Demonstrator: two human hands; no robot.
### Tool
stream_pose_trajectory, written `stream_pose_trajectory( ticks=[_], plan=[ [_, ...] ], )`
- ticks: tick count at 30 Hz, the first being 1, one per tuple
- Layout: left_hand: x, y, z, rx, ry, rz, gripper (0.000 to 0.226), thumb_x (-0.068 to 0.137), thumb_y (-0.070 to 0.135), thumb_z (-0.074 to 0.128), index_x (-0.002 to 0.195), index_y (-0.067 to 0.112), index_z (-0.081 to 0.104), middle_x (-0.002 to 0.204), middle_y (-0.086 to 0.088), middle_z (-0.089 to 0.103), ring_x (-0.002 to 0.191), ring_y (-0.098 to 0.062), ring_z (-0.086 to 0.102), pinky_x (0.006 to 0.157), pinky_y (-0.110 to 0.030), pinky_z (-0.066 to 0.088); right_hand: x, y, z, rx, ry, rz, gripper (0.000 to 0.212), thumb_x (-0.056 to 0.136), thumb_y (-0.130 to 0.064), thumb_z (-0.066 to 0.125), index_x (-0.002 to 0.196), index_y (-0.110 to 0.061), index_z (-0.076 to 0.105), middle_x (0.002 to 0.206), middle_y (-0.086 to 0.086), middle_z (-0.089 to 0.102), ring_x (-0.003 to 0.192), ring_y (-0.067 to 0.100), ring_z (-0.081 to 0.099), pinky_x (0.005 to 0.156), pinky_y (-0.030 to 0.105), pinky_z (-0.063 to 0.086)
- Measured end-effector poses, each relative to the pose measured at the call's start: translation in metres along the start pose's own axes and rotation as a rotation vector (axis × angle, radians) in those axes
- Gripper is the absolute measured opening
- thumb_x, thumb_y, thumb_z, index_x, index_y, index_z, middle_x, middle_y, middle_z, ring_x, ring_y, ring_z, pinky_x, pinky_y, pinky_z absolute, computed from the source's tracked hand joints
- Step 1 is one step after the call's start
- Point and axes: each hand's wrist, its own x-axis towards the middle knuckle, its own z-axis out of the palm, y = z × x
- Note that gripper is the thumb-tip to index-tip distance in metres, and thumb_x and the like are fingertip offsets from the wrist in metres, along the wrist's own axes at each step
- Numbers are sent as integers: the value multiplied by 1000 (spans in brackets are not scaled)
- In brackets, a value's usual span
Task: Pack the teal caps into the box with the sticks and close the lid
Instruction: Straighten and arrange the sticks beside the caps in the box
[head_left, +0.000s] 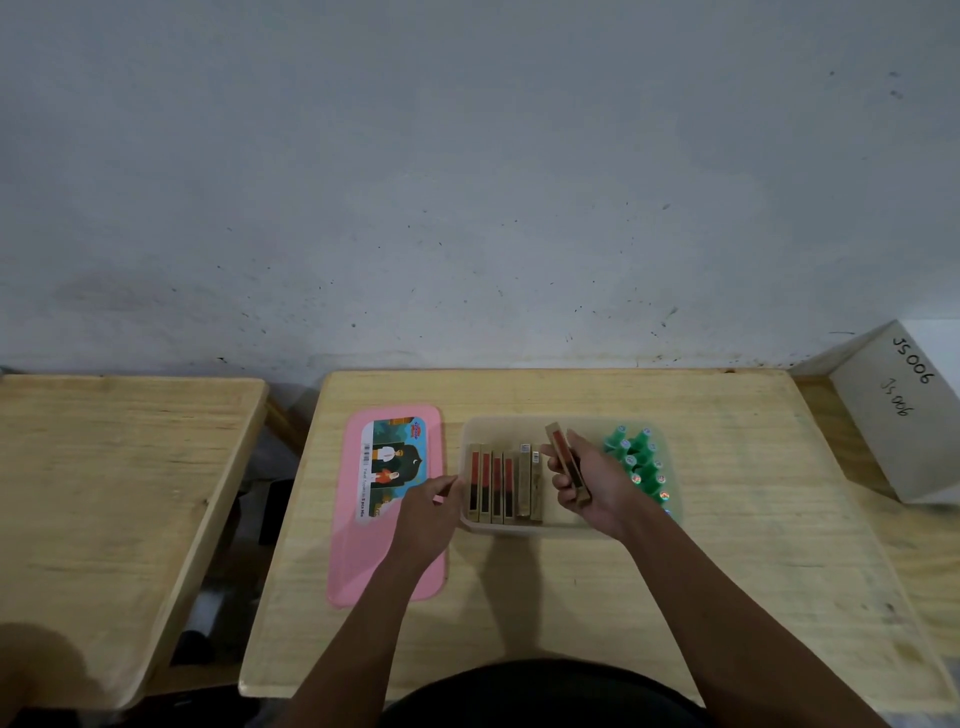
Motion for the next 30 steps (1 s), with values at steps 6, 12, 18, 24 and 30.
stream_pose_trajectory(
  ticks=[6,12,18,24,30],
  plan=[
    [-1,0,0,-24,9,-21,27,96,24,51,111,9,68,86,5,62,75,2,53,66,-9,39,8,7,10,-332,121,-93,30,94,-30,58,100,-2,67,76,4,56,61,13,51,55,28,45],
    [-1,-1,0,-38,0,-18,26,96,26,51,107,12,69,84,2,64,73,-4,55,65,-9,40,10,16,26,-739,158,-218,44,100,-39,48,114,-2,67,70,11,63,58,17,50,50,26,35],
    [-1,1,0,-67,-19,-14,16,96,25,51,84,28,62,82,1,61,71,-9,52,64,-9,41,25,22,46,-928,206,-307,12,88,-25,65,79,-19,70,93,4,70,88,24,67,81,37,55],
    [1,-3,0,-37,-29,-1,22,96,26,51,75,29,55,79,-1,58,72,-13,51,59,-9,39,37,35,52,-1176,231,-306,17,87,-19,62,79,-12,76,84,7,72,79,21,67,69,28,50],
    [1,-2,0,-57,-42,-3,18,96,25,51,83,28,62,79,-1,62,70,-11,53,64,-14,42,39,35,50,-1134,200,-332,18,88,-9,59,89,-4,75,90,12,73,79,26,69,76,40,58]
  ],
)
